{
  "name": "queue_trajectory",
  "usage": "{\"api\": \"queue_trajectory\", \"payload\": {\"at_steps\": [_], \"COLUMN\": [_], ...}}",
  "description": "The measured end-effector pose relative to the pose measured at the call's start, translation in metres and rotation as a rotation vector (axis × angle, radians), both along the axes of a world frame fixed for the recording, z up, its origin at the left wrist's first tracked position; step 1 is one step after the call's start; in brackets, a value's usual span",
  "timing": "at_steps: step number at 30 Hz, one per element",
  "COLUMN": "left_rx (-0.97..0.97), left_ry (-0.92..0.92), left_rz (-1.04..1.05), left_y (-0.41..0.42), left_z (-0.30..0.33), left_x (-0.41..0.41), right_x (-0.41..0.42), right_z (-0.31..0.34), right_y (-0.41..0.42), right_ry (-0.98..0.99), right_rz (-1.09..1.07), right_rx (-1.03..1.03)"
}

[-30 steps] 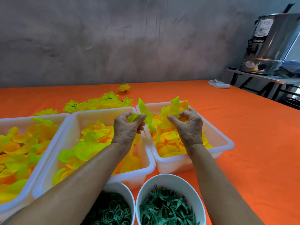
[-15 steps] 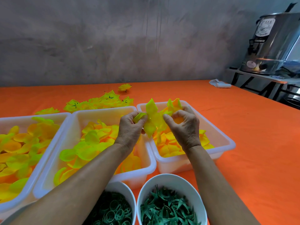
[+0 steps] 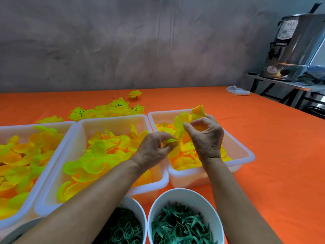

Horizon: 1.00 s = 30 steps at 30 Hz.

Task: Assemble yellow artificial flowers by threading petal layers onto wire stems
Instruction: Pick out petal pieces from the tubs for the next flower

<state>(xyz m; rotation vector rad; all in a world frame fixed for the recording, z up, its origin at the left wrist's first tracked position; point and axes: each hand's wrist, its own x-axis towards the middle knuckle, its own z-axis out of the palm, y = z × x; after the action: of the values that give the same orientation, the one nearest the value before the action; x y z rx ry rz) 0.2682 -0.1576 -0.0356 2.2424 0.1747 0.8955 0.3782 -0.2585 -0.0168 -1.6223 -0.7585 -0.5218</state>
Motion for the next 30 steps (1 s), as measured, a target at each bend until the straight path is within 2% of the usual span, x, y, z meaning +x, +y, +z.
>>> {"api": "queue_trajectory", "payload": {"at_steps": [3, 6, 10, 15, 18, 20, 25, 28, 30], "left_rx": [0.183, 0.269, 0.223, -0.005, -0.112, -0.106, 0.14, 0.064, -0.027], "left_ry": [0.127, 0.201, 0.248, 0.09, 0.067, 0.114, 0.233, 0.165, 0.09], "left_rz": [-0.04, 0.075, 0.256, 0.291, 0.285, 0.267, 0.139, 0.148, 0.217], "left_y": [-0.001, -0.001, 0.004, 0.004, 0.005, 0.004, 0.0, 0.0, 0.001], "left_z": [-0.001, -0.002, -0.003, 0.004, 0.006, 0.006, 0.001, 0.004, 0.007], "left_x": [-0.001, 0.001, 0.002, 0.002, 0.002, 0.001, 0.002, 0.0, -0.002], "right_x": [0.003, 0.005, 0.004, 0.009, 0.01, 0.01, 0.01, 0.012, 0.013], "right_z": [-0.002, -0.004, -0.006, -0.007, -0.007, -0.007, -0.006, -0.007, -0.006], "right_y": [0.0, 0.004, 0.008, 0.008, 0.01, 0.01, 0.008, 0.006, 0.005], "right_ry": [0.035, 0.103, 0.092, 0.162, 0.176, 0.174, 0.141, 0.151, 0.227], "right_rz": [0.007, 0.091, 0.12, 0.016, 0.008, -0.001, -0.033, -0.146, -0.116], "right_rx": [0.001, -0.139, -0.256, -0.276, -0.263, -0.244, -0.268, -0.214, -0.115]}}
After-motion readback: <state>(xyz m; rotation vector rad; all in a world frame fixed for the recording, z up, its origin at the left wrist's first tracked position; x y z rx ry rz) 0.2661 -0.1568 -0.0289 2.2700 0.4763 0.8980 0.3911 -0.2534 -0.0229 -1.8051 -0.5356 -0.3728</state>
